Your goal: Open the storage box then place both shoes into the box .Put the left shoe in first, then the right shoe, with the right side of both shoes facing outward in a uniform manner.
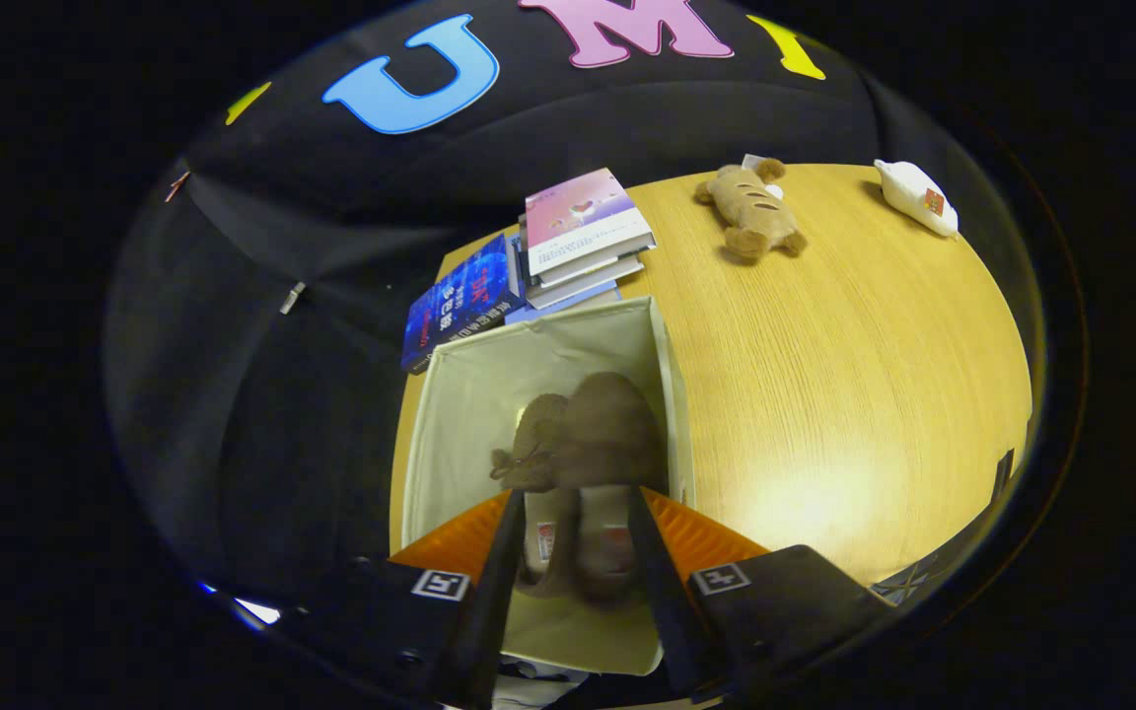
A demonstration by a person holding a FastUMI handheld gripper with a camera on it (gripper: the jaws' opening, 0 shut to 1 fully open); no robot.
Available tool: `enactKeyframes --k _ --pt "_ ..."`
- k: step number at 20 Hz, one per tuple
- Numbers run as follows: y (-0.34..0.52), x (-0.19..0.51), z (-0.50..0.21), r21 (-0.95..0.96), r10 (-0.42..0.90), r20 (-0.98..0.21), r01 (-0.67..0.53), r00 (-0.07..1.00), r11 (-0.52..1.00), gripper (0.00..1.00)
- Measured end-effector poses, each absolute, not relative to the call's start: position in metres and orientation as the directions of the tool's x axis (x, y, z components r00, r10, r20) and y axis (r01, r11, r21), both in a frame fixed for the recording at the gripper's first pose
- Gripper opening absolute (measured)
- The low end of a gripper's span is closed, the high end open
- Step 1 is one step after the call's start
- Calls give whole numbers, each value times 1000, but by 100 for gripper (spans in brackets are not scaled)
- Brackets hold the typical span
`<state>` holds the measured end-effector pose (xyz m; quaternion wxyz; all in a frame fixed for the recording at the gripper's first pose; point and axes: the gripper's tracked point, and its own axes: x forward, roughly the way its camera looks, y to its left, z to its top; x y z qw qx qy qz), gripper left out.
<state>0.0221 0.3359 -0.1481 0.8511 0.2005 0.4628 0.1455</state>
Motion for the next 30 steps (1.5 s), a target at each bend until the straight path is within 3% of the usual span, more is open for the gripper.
enactKeyframes --k 1,4,10,17,21,25,30 --pt "328 21 -141 466 428 -720 -77 546 882 75" --pt "302 17 -121 420 402 -682 -122 611 899 98" --pt "210 24 -87 237 234 -572 -115 786 965 99" --pt "98 34 -11 189 102 -307 -44 946 981 99" --pt "27 33 26 135 49 -157 -28 986 990 99" --pt "-20 27 39 44 70 -59 -68 996 997 98" --pt "-43 32 8 54 157 -86 -153 984 987 98"
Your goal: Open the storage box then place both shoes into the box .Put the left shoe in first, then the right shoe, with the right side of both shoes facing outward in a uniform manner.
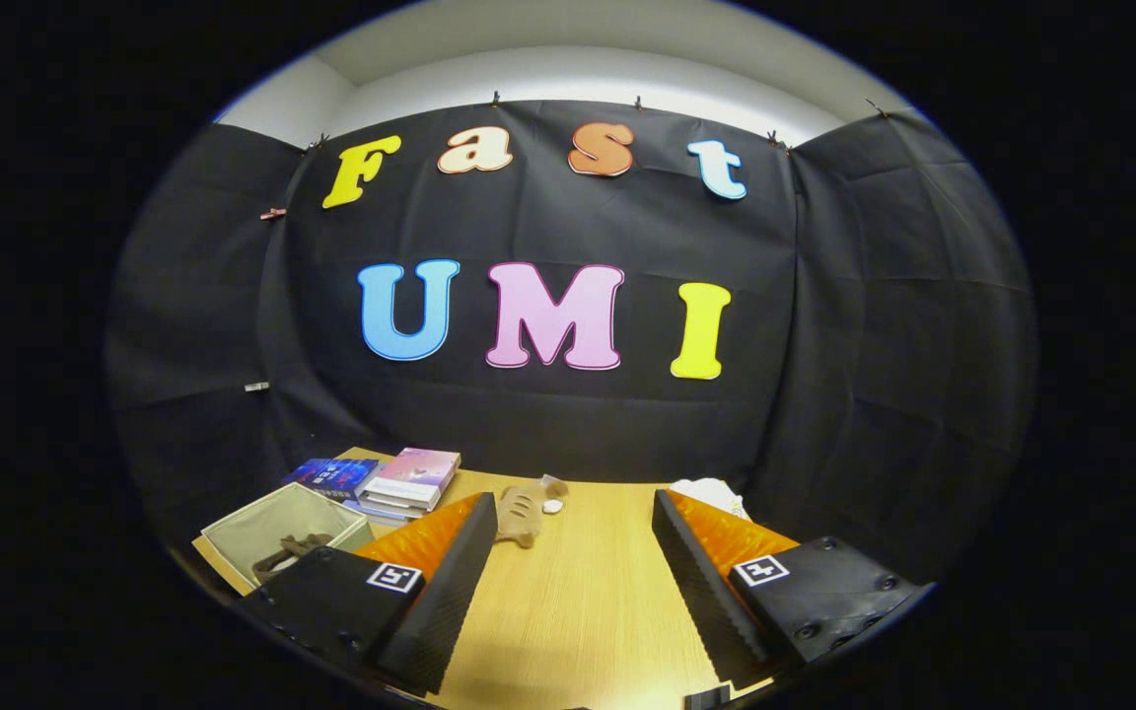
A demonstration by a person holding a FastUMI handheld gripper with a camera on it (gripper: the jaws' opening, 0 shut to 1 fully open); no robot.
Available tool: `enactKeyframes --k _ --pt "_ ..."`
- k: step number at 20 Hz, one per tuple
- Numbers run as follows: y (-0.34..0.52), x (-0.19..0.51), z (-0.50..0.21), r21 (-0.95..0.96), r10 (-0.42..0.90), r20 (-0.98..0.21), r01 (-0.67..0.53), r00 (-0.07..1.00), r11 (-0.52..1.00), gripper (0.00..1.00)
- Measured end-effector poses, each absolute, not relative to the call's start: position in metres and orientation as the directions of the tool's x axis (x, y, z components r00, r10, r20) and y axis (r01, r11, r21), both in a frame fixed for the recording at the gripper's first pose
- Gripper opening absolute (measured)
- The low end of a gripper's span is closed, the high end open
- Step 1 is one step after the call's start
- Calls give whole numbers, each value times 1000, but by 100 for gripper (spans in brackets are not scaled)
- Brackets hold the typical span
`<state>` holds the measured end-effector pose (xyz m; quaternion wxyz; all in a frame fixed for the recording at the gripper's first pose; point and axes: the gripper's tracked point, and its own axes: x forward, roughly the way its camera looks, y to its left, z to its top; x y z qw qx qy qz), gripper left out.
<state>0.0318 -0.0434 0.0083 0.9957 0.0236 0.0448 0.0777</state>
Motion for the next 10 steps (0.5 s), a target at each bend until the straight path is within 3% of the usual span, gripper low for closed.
enactKeyframes --k 6,10 --pt "-57 32 -19 34 160 -78 -158 984 987 98" --pt "-34 24 -28 33 260 -88 -258 962 966 98"
